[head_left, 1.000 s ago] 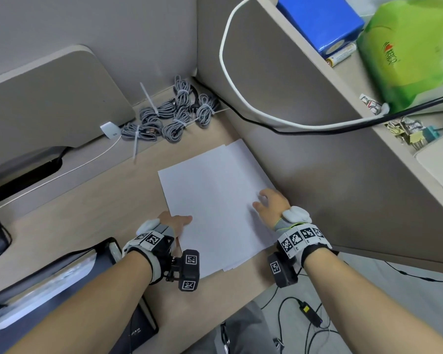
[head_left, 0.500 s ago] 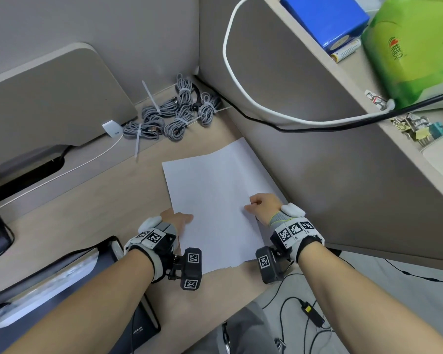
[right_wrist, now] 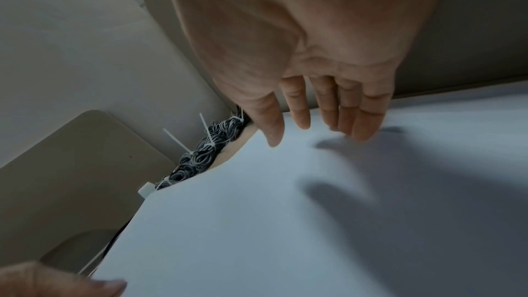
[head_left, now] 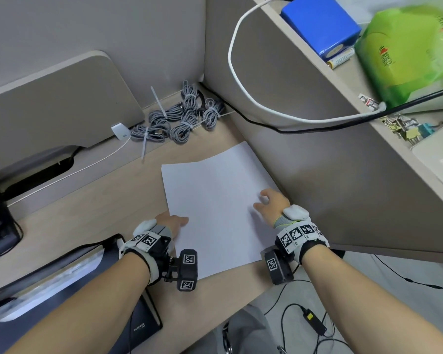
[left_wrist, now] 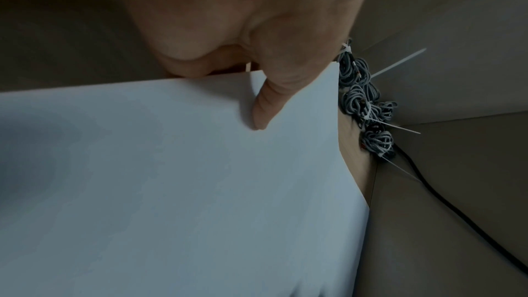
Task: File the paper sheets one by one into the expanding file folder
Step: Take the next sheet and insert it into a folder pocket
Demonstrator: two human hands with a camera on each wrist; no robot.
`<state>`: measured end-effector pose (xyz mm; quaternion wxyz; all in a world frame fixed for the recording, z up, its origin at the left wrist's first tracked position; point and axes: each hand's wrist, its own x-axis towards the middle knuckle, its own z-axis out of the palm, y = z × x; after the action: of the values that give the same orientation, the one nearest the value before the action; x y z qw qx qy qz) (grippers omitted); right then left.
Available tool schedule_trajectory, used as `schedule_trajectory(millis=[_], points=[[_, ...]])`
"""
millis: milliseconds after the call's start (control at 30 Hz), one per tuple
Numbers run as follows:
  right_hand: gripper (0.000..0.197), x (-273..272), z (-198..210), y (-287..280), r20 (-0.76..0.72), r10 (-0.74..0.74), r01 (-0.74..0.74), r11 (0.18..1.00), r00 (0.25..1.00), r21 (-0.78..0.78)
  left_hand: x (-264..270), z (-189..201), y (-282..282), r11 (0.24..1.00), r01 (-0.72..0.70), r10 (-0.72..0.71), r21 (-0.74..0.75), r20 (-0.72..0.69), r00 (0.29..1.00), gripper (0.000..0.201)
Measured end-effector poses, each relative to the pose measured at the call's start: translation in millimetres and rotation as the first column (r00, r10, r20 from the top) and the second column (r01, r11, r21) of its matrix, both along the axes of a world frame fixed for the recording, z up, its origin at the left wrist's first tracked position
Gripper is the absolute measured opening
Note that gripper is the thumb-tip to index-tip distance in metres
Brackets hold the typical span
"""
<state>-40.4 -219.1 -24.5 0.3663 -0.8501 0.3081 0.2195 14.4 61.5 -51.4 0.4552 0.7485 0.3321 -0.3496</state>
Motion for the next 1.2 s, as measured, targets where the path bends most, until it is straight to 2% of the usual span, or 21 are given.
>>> schedule_trajectory(millis=[100, 200, 333, 433, 533, 700, 833, 900, 967, 1167, 1200], points=[[0.045, -7, -4, 10, -0.015, 0.128, -0.129, 0.988, 0.992, -0.083, -3, 4, -12, 1.0, 0.0, 0.0, -0.021, -0.006, 1.0, 0.031], [0.047, -11, -5, 17, -0.005, 0.191, -0.19, 0.974, 0.982, -0.124, -6, 10, -22, 0.999, 0.0, 0.0, -0.037, 0.003, 1.0, 0.036], [0.044, -8, 0, 14, -0.002, 0.144, -0.144, 0.988, 0.99, -0.046, -4, 14, -23, 1.0, 0.008, -0.008, -0.003, 0.024, 1.0, 0.037], [0.039, -5, -3, 10, 0.069, 0.039, -0.041, 0.999, 0.997, 0.015, -2, 15, -21, 1.0, -0.009, 0.008, 0.015, 0.043, 0.999, 0.038], [0.04, -3, -4, 6, 0.075, -0.022, 0.019, 0.999, 0.997, 0.037, -2, 15, -21, 0.999, -0.036, 0.037, -0.034, 0.036, 0.999, 0.027], [0.051, 5, 2, 5, 0.03, -0.009, 0.008, 0.999, 0.999, 0.053, 2, 23, -15, 0.996, -0.053, 0.056, -0.076, 0.047, 0.997, 0.024], [0.066, 3, 12, 8, -0.028, -0.023, 0.027, 0.991, 0.999, 0.132, 4, 40, -14, 0.994, -0.071, 0.076, -0.086, 0.05, 0.996, 0.026], [0.068, 3, 23, 13, -0.011, -0.028, 0.029, 0.98, 1.0, 0.195, 4, 58, -14, 0.99, -0.102, 0.109, -0.092, 0.07, 0.992, 0.022], [0.062, 9, 36, 17, 0.045, -0.02, 0.009, 0.975, 0.999, 0.222, 4, 75, -16, 0.994, -0.087, 0.096, -0.07, 0.144, 0.985, 0.02], [0.013, 26, 90, 22, 0.224, 0.035, -0.085, 0.972, 0.974, 0.219, 6, 121, -12, 0.995, -0.085, 0.094, -0.042, 0.366, 0.926, 0.03], [0.012, 28, 98, 22, 0.252, 0.045, -0.096, 0.976, 0.967, 0.196, 7, 129, -13, 0.995, -0.083, 0.099, -0.056, 0.404, 0.909, 0.031]])
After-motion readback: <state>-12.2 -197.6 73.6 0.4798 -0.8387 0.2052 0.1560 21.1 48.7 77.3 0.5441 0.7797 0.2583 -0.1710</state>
